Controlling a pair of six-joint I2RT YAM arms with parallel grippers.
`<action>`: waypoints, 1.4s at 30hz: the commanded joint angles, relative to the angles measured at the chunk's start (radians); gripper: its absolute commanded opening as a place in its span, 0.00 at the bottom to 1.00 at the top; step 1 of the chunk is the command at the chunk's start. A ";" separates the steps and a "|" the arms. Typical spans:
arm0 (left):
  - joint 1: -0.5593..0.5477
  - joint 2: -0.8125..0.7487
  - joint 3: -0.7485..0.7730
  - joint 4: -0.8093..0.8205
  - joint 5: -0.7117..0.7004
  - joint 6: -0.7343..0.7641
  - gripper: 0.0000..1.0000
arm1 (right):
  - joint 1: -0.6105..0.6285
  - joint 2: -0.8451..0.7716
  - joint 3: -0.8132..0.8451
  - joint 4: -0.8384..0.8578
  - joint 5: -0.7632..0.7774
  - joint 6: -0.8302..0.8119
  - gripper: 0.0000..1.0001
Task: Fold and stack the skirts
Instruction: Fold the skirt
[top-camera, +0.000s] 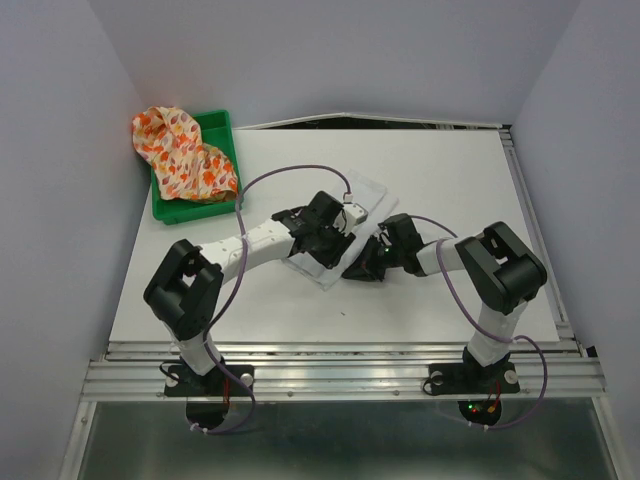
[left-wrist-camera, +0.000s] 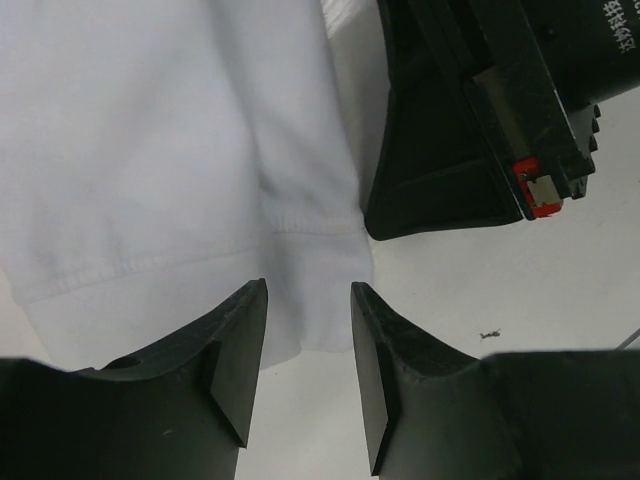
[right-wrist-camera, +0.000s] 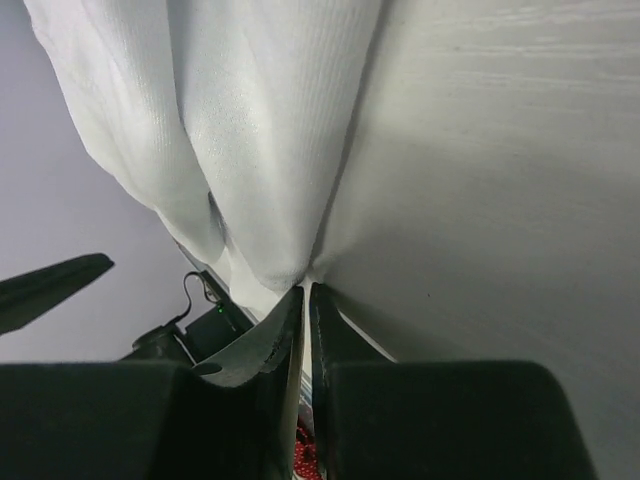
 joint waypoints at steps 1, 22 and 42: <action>-0.041 0.004 -0.027 0.023 -0.052 0.002 0.51 | 0.002 -0.013 0.010 0.014 0.012 -0.002 0.13; -0.049 0.090 -0.027 0.040 -0.234 0.025 0.31 | 0.002 0.042 0.044 0.116 -0.066 0.116 0.18; -0.048 0.073 -0.016 0.037 -0.222 0.039 0.15 | 0.002 0.045 0.036 0.069 -0.039 0.082 0.17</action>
